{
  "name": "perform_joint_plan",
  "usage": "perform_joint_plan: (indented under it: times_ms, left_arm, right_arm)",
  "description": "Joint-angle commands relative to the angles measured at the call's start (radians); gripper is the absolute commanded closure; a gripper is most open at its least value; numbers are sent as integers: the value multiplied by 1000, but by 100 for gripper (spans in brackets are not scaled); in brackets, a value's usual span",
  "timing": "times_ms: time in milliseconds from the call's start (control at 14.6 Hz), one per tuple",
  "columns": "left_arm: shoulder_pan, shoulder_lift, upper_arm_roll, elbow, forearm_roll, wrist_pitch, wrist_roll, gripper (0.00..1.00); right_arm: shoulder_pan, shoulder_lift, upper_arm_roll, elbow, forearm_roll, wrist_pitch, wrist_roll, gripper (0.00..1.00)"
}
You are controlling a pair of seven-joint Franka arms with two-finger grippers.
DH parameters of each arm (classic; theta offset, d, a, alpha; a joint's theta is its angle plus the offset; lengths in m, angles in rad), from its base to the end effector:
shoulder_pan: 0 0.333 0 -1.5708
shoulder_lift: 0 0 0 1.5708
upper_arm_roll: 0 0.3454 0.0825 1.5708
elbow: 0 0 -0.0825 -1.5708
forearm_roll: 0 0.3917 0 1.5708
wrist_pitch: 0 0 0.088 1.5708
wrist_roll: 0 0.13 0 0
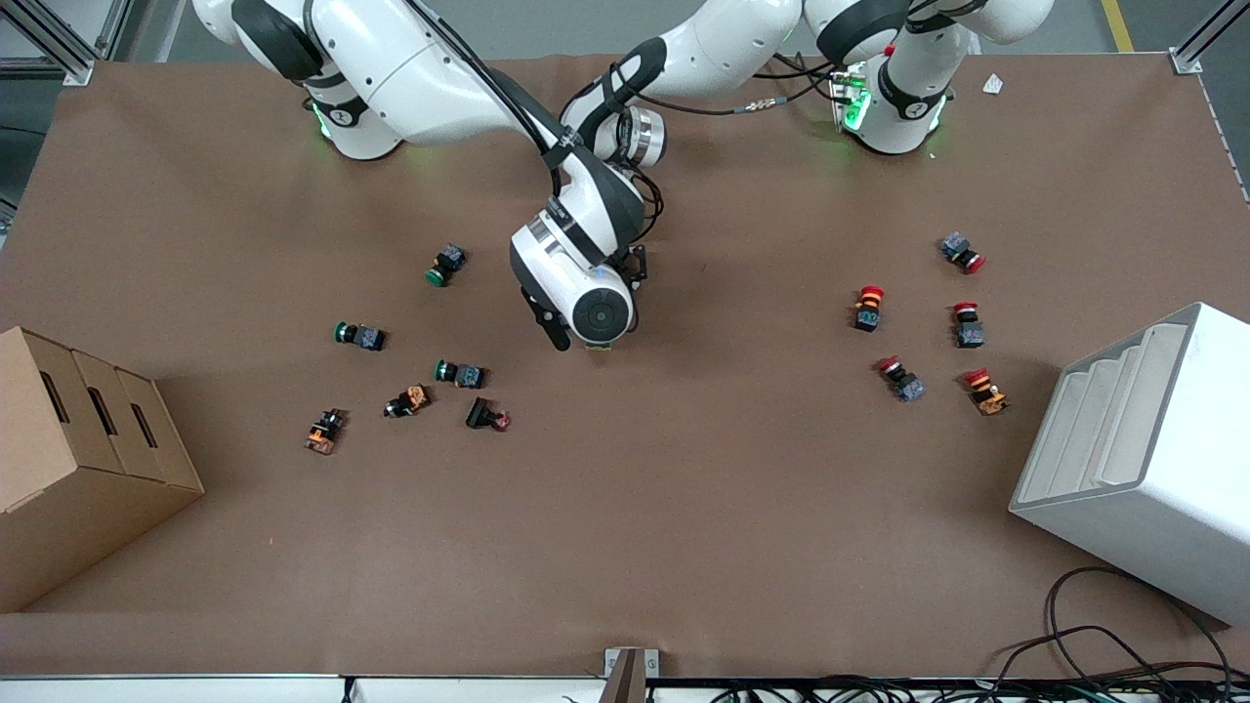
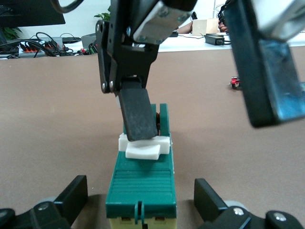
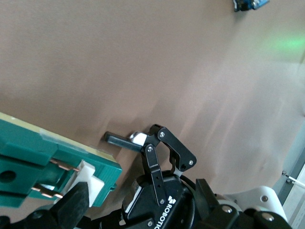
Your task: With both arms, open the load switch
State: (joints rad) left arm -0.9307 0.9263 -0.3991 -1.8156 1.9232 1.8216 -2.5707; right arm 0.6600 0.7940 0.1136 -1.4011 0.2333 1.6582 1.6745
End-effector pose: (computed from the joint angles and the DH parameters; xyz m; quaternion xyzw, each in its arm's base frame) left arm 0.2582 -0.5897 0.0592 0.8241 -0.0342 0.5653 0.0111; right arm 0.4774 0.4881 0.2051 0.8373 -0.4558 -0.2318 0.1935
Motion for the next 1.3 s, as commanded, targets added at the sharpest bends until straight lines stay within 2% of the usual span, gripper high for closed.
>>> perform_joint_plan:
  times_ms: [0, 341, 683, 888, 1093, 1229]
  left_arm:
    - [-5, 28, 8, 21, 7, 11, -8, 0]
    - [-2, 14, -3, 21, -4, 21, -11, 0]
    - [4, -30, -52, 30, -131, 42, 27, 0]
    - [21, -69, -78, 38, -249, 42, 166, 0]
    - [127, -104, -180, 79, -366, 44, 380, 0]
    - [194, -121, -246, 113, -418, 44, 470, 0]
  right_arm:
    - [-67, -47, -8, -6, -41, -27, -204, 0]
    - [-285, -171, -8, -6, -147, -90, -712, 0]
    - [-497, -269, -8, -6, -270, -124, -1219, 0]
    - [-611, -309, -8, -6, -284, -124, -1444, 0]
    - [-704, -352, -11, -6, -290, -124, -1622, 0]
    - [-730, -381, -11, -3, -316, -124, -1661, 0]
